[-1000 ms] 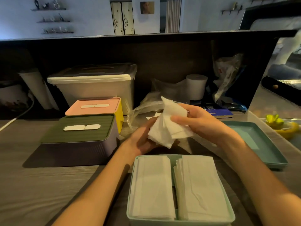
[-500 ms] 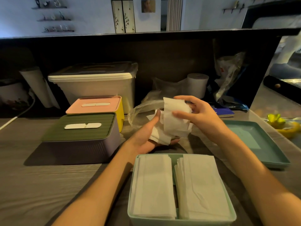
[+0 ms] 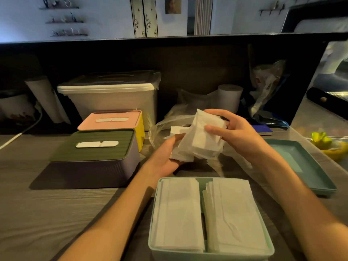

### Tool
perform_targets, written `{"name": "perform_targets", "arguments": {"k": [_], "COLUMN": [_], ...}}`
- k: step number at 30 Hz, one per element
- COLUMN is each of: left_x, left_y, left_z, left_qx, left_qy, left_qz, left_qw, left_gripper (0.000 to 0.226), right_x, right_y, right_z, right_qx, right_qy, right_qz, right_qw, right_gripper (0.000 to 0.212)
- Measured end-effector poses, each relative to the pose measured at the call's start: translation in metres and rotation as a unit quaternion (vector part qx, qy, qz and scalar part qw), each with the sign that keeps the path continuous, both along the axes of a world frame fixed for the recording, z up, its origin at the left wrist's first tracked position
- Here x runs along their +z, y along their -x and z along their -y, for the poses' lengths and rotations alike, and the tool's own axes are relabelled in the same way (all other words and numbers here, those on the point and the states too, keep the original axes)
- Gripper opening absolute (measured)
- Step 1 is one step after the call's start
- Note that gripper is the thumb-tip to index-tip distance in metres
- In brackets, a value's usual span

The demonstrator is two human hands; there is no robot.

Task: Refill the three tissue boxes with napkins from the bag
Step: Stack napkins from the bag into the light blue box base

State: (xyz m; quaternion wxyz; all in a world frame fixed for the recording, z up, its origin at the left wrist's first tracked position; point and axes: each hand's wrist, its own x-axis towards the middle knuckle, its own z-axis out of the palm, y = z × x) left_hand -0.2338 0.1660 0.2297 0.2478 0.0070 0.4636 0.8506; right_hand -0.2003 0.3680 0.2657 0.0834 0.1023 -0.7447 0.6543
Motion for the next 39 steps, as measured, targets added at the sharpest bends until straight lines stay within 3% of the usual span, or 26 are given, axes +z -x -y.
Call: {"name": "perform_targets", "arguments": {"k": [4, 7, 11, 15, 18, 21, 23, 27, 32, 39], "left_x": [0.001, -0.002, -0.008, -0.003, -0.003, -0.005, -0.008, -0.007, -0.011, -0.014], "left_y": [0.001, 0.004, 0.007, 0.007, 0.005, 0.003, 0.004, 0.000, 0.004, 0.009], "left_z": [0.005, 0.011, 0.011, 0.003, 0.001, -0.002, -0.006, -0.011, -0.009, -0.008], "left_qx": [0.029, 0.020, 0.020, 0.023, 0.015, -0.028, -0.054, -0.087, -0.062, -0.060], "left_qy": [-0.033, -0.017, 0.009, -0.007, 0.015, 0.011, 0.011, 0.002, 0.021, -0.017], "left_qz": [0.037, 0.010, -0.027, 0.014, 0.015, 0.019, -0.006, -0.043, -0.041, -0.030], "left_qw": [0.998, 1.000, 0.999, 1.000, 1.000, 0.999, 0.998, 0.995, 0.997, 0.998], "left_gripper": [0.023, 0.053, 0.065, 0.028, 0.024, 0.038, 0.048, 0.046, 0.040, 0.035], "right_x": [0.005, 0.003, 0.002, 0.001, 0.000, -0.002, -0.005, -0.015, -0.015, -0.007], "right_y": [0.001, 0.001, 0.002, 0.001, 0.000, -0.001, 0.000, 0.009, 0.009, 0.005], "right_z": [-0.004, -0.004, -0.006, -0.004, 0.000, 0.003, 0.005, 0.008, 0.003, 0.003], "right_qx": [0.045, 0.035, -0.009, 0.051, 0.076, 0.055, -0.015, -0.120, -0.177, -0.160], "right_qy": [0.090, 0.060, 0.038, -0.001, -0.020, -0.043, -0.101, -0.193, -0.201, -0.156], "right_qz": [0.021, 0.027, 0.025, 0.042, 0.042, 0.045, 0.023, -0.038, -0.086, -0.110], "right_qw": [0.995, 0.997, 0.999, 0.998, 0.996, 0.997, 0.994, 0.973, 0.960, 0.968], "right_gripper": [0.037, 0.034, 0.034, 0.045, 0.050, 0.046, 0.043, 0.053, 0.046, 0.041]}}
